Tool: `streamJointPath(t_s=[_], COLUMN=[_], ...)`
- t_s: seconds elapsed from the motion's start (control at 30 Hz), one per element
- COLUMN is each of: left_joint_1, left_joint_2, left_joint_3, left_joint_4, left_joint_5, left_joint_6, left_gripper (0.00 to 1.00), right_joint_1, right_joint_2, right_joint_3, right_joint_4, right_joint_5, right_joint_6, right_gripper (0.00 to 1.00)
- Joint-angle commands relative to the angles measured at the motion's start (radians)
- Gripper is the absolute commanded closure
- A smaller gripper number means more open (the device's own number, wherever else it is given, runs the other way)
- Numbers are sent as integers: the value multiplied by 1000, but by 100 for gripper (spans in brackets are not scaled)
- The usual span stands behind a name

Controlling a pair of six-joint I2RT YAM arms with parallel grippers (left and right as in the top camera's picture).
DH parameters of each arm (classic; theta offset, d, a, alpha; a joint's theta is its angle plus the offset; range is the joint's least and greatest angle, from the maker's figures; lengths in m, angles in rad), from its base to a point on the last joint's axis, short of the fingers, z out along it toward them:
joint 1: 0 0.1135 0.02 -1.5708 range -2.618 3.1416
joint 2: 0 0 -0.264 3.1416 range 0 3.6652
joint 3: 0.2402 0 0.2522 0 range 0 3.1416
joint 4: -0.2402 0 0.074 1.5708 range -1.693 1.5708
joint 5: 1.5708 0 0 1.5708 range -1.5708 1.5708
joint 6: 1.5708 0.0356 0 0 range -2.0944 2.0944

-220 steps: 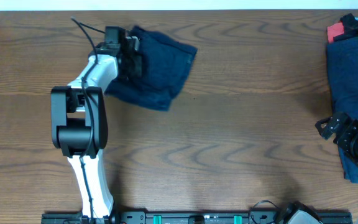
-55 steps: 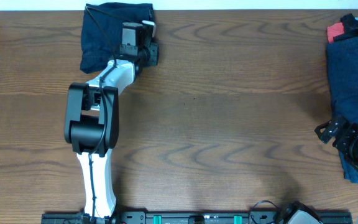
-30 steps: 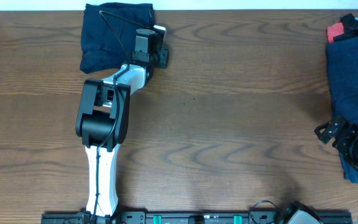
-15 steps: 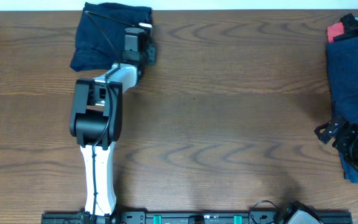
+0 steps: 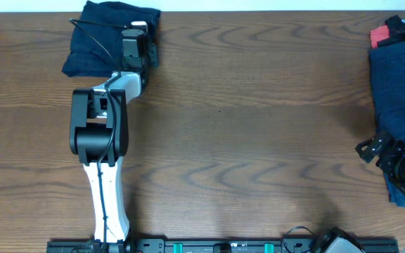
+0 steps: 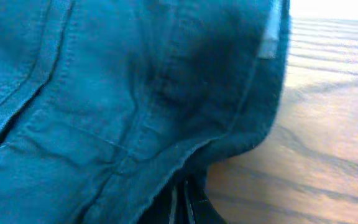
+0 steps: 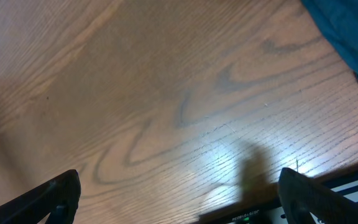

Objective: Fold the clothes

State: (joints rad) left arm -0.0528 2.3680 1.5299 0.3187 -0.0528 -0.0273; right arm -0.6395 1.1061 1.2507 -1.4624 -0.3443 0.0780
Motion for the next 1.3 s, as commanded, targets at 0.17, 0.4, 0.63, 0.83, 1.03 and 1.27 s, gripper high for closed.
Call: streamJointPath(t_s=[0.17,0.4,0.63,0.83,1.03,1.27], left_joint_1=[29,30,30,-3,-52,-51], left_joint_2=[18,18,18,-29,-171,-360], left_joint_3=[4,4,6,10,10,10], left_joint_4=[32,86,115,79,16,-174], left_joint_5=[-128,-128,-115,-111,39,86], left_joint_6=[-170,-208,-209,-85,-55,-55], left_gripper=[94,94,94,94,94,94], right_joint_1=[-1,-1,-1,-1,-1,-1], right_joint_2=[7,7,7,7,7,7], right_joint_3=[8,8,8,8,8,8], right_joint_4=[-5,-12,-13,-15,-16,-37], right_joint_5=[-3,-3,-3,-3,-3,-3], right_joint_6=[-11,-12,-12,-12,-11,-16], right_gripper=[1,1,1,1,1,1])
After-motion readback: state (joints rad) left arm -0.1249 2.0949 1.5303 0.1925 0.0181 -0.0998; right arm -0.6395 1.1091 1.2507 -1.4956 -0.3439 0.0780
